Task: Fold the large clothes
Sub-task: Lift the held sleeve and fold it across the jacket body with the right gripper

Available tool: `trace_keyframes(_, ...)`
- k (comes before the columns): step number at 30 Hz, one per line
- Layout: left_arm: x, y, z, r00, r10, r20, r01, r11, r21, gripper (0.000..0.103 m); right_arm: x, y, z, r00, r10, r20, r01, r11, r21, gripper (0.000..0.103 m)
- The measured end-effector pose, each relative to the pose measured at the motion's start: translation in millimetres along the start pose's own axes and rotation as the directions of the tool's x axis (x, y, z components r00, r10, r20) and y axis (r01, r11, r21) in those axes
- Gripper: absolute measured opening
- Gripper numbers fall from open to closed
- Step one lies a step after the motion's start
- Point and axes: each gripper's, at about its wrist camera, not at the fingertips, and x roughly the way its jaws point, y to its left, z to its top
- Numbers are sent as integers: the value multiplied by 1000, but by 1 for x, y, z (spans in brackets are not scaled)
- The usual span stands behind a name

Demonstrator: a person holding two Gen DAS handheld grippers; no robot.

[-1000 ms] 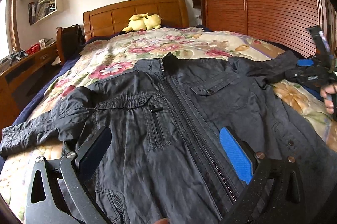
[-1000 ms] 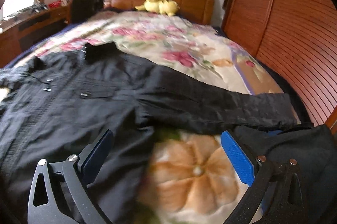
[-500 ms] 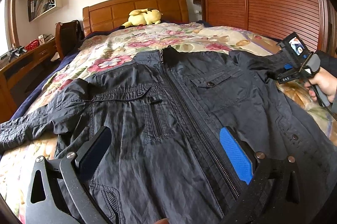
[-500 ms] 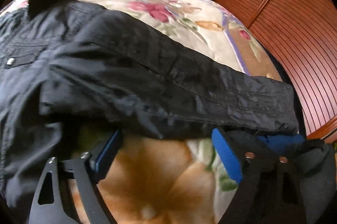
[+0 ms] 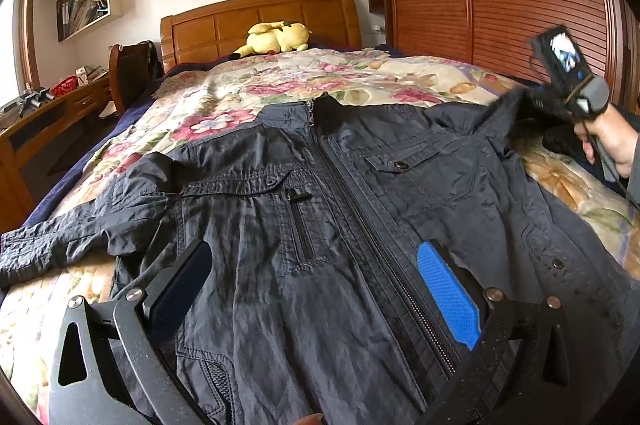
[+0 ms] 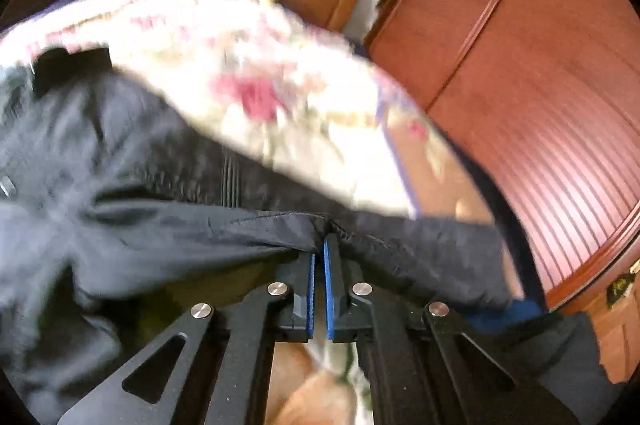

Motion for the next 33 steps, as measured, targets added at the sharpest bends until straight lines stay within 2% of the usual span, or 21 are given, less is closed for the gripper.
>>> trace_keyframes(4,-10,5,0,1000,0,18,0,1000,-8,103,-59,27,20,988,101,121,-100,995,-16,3)
trace_keyframes(8,-19,12,-2,999,5,33,-4,1000,-20,103,-111,75,17,946,275,170,-262,961,-95,3)
trace_keyframes(12,-28,18,-4,999,7,44,-6,1000,-31,103,-131,117,-8,924,365,110,-348,926,-145,3)
trace_keyframes(18,-33,26,-8,999,8,47,-6,999,-41,103,-111,106,-37,903,429,1,-429,903,-35,3)
trace_keyframes(22,-36,29,-9,999,12,53,-10,999,-44,103,-83,78,-28,902,429,-52,-431,902,-26,20)
trace_keyframes(24,-37,29,-9,998,13,54,-11,999,-43,103,-95,66,-24,899,434,-62,-436,900,-26,29)
trace_keyframes(26,-37,29,-10,998,13,55,-11,999,-43,103,-103,53,-26,903,427,-52,-429,903,-16,57)
trace_keyframes(28,-37,30,-10,998,12,56,-9,999,-40,103,-114,35,-32,896,444,-27,-444,896,5,69)
trace_keyframes(30,-37,29,-9,998,11,55,-9,999,-37,103,-117,19,-41,902,432,2,-432,901,46,70)
trace_keyframes(33,-35,28,-9,999,11,52,-9,999,-36,103,-112,-14,-45,938,347,23,-346,928,139,71)
